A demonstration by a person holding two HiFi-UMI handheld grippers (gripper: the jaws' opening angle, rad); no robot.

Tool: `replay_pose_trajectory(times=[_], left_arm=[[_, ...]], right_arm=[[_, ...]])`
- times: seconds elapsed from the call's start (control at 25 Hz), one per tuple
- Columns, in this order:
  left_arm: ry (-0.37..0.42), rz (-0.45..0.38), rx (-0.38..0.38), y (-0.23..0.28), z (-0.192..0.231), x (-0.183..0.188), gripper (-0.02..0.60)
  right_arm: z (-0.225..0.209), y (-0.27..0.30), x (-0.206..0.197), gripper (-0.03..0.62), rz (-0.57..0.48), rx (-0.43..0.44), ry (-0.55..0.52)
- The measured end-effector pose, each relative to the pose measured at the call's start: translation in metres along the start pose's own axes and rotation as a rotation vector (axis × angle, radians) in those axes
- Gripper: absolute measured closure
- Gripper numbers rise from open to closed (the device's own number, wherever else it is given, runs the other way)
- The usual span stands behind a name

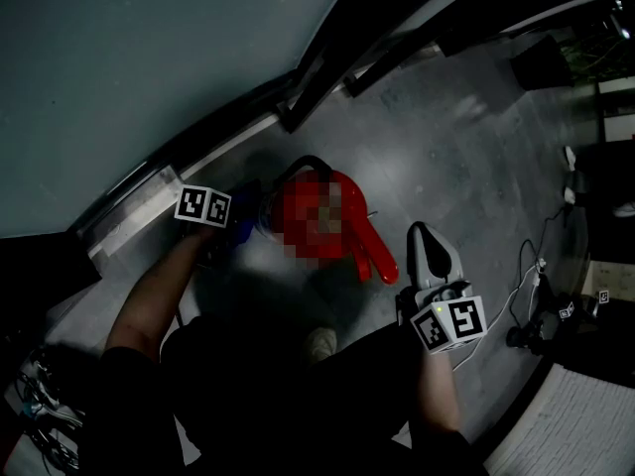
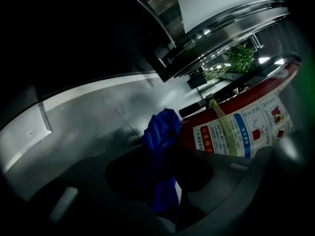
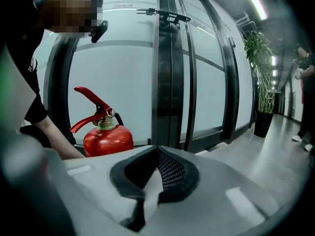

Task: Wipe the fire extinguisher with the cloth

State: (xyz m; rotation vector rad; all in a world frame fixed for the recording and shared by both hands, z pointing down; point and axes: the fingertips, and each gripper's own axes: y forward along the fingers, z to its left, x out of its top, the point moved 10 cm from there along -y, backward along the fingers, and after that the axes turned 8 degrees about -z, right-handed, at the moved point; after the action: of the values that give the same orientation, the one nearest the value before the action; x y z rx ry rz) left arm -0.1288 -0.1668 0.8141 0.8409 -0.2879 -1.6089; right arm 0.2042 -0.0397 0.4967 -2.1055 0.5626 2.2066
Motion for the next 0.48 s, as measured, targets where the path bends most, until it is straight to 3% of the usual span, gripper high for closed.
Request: replay_pose_trajectory(times=[0.12,0.24,0.48], left_arm=[[-0.078,-0.091,-0.012,-0.024,-0.005,-0.001,0.456],[-0.149,-0.196,-0.081,-0.065,-0.031,0.004,0.456],[-0.116,-0.373,-0.243,-0.167,-0.138,0.031,0.456]], right_arm=[[0.003,0.01,-0.001,0.591,0.0,0.016,0.003],[0.0,0.023,0.0,0.591,-0.005,-0.001,-0.011],[-0.014,0.056,0.014,0.591,-0.048,-0.054,0.075]])
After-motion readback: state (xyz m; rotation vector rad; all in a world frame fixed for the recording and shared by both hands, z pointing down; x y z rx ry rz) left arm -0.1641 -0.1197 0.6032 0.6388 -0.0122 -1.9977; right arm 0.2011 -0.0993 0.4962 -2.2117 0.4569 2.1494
